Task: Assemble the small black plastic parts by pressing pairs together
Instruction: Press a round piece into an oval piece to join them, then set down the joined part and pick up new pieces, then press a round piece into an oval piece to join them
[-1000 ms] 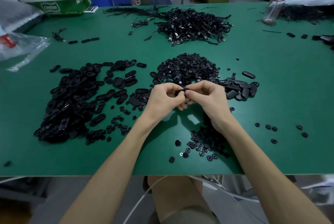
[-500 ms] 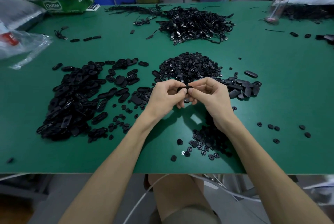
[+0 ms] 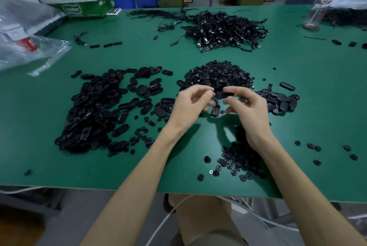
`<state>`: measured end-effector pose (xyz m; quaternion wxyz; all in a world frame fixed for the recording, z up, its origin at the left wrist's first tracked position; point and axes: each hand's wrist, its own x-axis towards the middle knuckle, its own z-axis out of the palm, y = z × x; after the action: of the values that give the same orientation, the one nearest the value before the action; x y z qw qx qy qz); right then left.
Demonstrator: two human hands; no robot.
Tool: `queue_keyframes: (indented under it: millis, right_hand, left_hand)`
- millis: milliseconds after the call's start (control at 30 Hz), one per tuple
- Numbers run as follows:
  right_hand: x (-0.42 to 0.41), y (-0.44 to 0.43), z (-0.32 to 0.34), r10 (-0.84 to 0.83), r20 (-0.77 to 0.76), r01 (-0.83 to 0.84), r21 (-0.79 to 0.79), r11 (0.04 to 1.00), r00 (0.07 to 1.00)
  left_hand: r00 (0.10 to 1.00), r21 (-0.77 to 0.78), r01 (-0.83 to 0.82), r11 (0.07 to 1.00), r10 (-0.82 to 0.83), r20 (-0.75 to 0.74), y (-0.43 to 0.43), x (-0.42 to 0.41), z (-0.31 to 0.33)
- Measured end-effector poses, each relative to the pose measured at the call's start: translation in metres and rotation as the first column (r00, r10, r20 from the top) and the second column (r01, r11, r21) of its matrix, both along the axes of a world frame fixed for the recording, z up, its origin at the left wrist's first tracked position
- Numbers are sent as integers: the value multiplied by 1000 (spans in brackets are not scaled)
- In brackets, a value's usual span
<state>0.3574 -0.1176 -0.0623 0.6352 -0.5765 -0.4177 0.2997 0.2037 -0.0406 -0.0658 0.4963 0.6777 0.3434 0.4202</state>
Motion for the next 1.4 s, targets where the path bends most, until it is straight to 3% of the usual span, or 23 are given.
queue_keyframes:
  millis: [167,267,367,433,533,600,700,933,1133,1300,1400]
  right_hand:
    - [9,5,-2,-212,-112,211,-17,977,971]
    - [15,6,-6,-325,-134,320,-56,946,936]
    - [18,7,-8,-403,-63,398,-70,915,913]
    - [19,9,-10,-428,-23,424,-101,900,903]
    - [20,10,-14,-429,35,429,-160,889,903]
    - [20,9,-15,-415,57,418,-162,894,908]
    - [20,8,-14,-400,46,402,-169,900,915]
    - [14,5,-6,-366,19,365,-148,919,930]
    - [13,6,-6,-355,16,354,-146,924,935]
    - [15,6,-9,-374,54,378,-137,916,926]
    - [13,6,-7,-381,46,383,-123,915,924]
  left_hand:
    - [972,29,-235,972,235,10,9,-9,7]
    - [933,-67,-360,930,359,-29,20,-17,11]
    - [850,-35,-507,861,493,-187,46,-37,20]
    - [746,106,-541,834,534,-397,66,-54,25]
    - [487,343,-465,816,559,-671,86,-80,27]
    - [340,410,-382,828,539,-771,90,-94,27]
    - [254,416,-278,866,484,-837,93,-105,23]
    - [171,590,-179,787,616,-769,95,-116,15]
    - [200,628,-220,746,665,-719,91,-113,12]
    - [285,635,-254,730,684,-672,79,-97,12]
    - [475,562,-273,781,618,-627,65,-72,17]
